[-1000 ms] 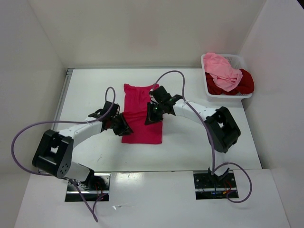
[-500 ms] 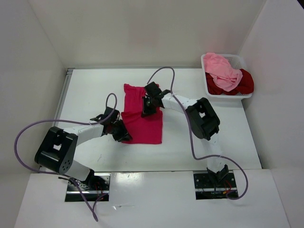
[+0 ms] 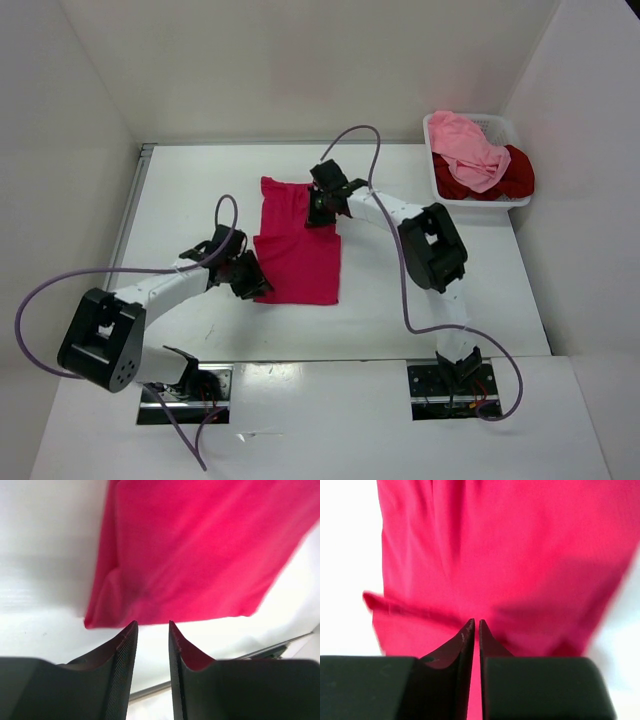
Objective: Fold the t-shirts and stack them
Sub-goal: Fold the folded rectangular tshirt in 1/3 of the way, then grab one side of the 2/3 rectangular tshirt with both arms
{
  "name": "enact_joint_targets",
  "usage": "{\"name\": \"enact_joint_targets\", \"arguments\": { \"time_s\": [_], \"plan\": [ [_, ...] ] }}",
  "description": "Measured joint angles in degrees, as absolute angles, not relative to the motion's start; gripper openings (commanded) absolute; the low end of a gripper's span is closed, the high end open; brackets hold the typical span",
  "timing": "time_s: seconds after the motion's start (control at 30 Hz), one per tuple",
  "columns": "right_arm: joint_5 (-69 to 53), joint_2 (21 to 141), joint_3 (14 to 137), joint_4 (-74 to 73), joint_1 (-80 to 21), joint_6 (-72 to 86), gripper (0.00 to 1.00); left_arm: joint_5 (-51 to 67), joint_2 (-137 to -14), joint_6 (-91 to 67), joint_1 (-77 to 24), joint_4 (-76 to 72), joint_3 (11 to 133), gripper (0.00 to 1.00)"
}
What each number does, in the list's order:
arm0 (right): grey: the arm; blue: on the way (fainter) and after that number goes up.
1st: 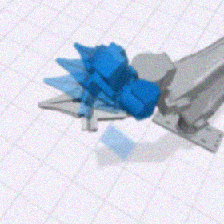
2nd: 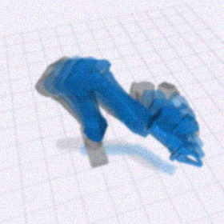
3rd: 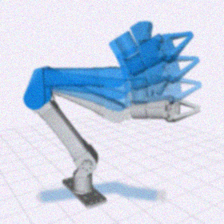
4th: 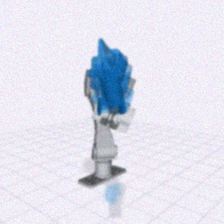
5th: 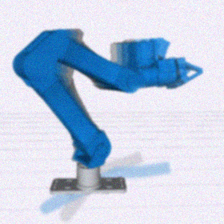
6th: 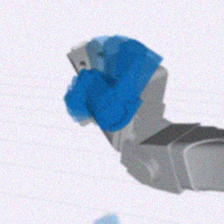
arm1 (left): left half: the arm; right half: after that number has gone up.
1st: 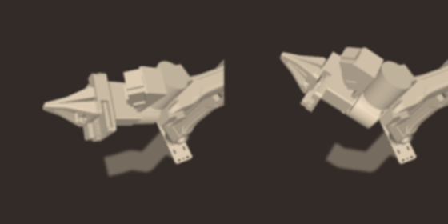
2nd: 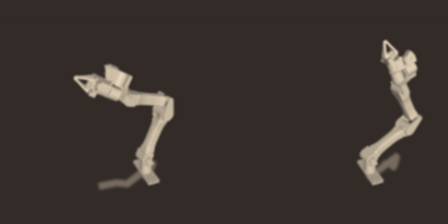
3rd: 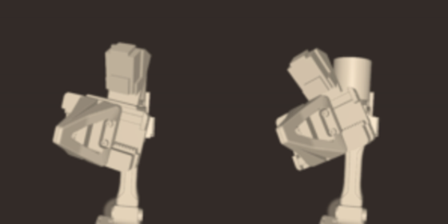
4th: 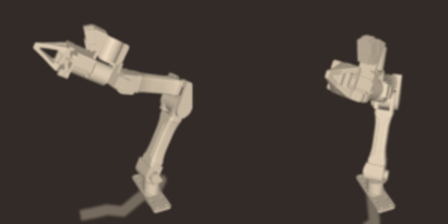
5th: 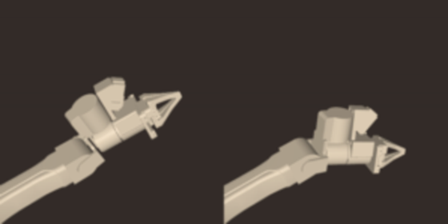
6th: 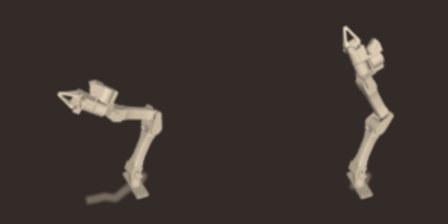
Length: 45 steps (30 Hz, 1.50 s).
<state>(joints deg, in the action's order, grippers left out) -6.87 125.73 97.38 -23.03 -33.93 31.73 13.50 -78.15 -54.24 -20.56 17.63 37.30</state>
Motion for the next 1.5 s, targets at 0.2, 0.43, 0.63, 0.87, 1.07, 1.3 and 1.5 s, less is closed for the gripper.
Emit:
{"name": "enact_joint_targets", "arguments": {
  "time_s": [0.2,0.43,0.63,0.87,1.07,1.3,1.5],
  "plan": [
    [-9.7,108.0,80.2,-21.5,-33.9,33.0,0.20,12.6,-72.1,-54.2,-18.0,20.0,39.3,0.39],
    [-15.0,87.7,54.0,-18.2,-33.9,37.6,0.44,12.2,-71.4,-55.4,-15.7,20.9,34.7,0.44],
    [-19.0,85.7,41.3,-18.2,-33.9,40.7,0.53,12.0,-71.7,-56.9,-15.1,20.7,32.0,0.50],
    [-22.7,85.8,39.0,-14.4,-33.9,42.7,0.54,12.8,-75.0,-57.7,-15.1,17.6,31.3,0.46],
    [-24.3,89.1,39.0,-9.8,-33.9,43.7,0.41,13.0,-75.6,-57.8,-15.1,16.0,31.0,0.30],
    [-24.8,91.6,39.1,-7.6,-33.9,44.6,0.19,12.8,-75.7,-57.3,-15.1,15.4,30.9,0.13],
    [-24.6,93.3,40.3,-7.1,-34.0,45.1,0.00,12.7,-75.7,-57.1,-15.1,15.4,31.0,0.02]
  ]
}}
